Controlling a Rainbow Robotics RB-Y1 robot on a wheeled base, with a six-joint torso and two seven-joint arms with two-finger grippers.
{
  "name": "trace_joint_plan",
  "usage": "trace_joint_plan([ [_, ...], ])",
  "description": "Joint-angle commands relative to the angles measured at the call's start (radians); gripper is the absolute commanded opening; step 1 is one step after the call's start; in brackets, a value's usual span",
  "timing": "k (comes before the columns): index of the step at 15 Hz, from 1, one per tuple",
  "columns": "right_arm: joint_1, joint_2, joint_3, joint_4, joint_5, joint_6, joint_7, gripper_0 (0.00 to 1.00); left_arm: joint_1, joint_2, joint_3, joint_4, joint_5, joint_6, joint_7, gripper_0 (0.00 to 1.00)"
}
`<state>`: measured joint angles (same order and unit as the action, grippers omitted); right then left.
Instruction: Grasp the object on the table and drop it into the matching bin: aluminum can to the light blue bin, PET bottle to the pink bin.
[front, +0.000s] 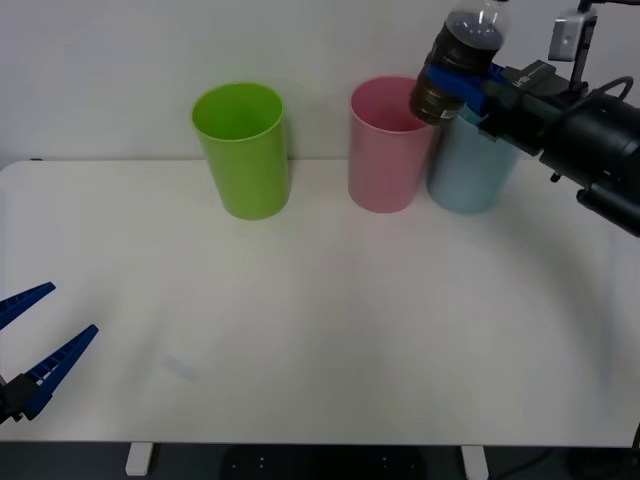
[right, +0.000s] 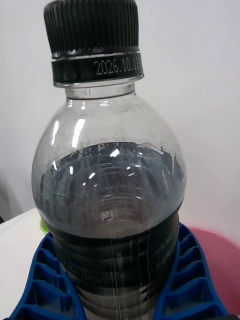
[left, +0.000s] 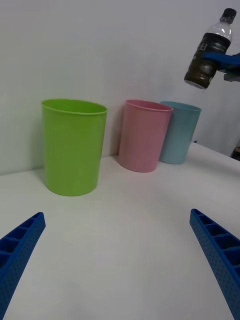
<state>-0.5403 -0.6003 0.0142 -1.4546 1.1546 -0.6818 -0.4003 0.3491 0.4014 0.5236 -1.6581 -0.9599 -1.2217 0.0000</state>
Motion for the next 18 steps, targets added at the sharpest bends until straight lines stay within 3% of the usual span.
trace_joint_plan([
  [1,-0.121,0.001,0.047,0.145,0.008,0.007,0.023,0.00,0.000,0.000,0.000,0.000,0.000,0.000,0.000,1.00],
  [4,-0.241,0.008,0.107,0.301,0.008,0.036,0.061,0.00,0.000,0.000,0.000,0.000,0.000,0.000,0.000,1.00],
  [10,-0.441,0.113,0.139,0.629,0.039,0.096,0.261,0.00,0.000,0.000,0.000,0.000,0.000,0.000,0.000,1.00],
  [16,-0.449,0.119,0.181,0.638,0.025,0.134,0.255,0.04,0.000,0.000,0.000,0.000,0.000,0.000,0.000,1.00],
  [17,-0.449,0.119,0.181,0.638,0.025,0.134,0.261,0.07,0.000,0.000,0.000,0.000,0.000,0.000,0.000,1.00],
  [18,-0.449,0.119,0.181,0.638,0.025,0.134,0.262,0.31,0.000,0.000,0.000,0.000,0.000,0.000,0.000,1.00],
])
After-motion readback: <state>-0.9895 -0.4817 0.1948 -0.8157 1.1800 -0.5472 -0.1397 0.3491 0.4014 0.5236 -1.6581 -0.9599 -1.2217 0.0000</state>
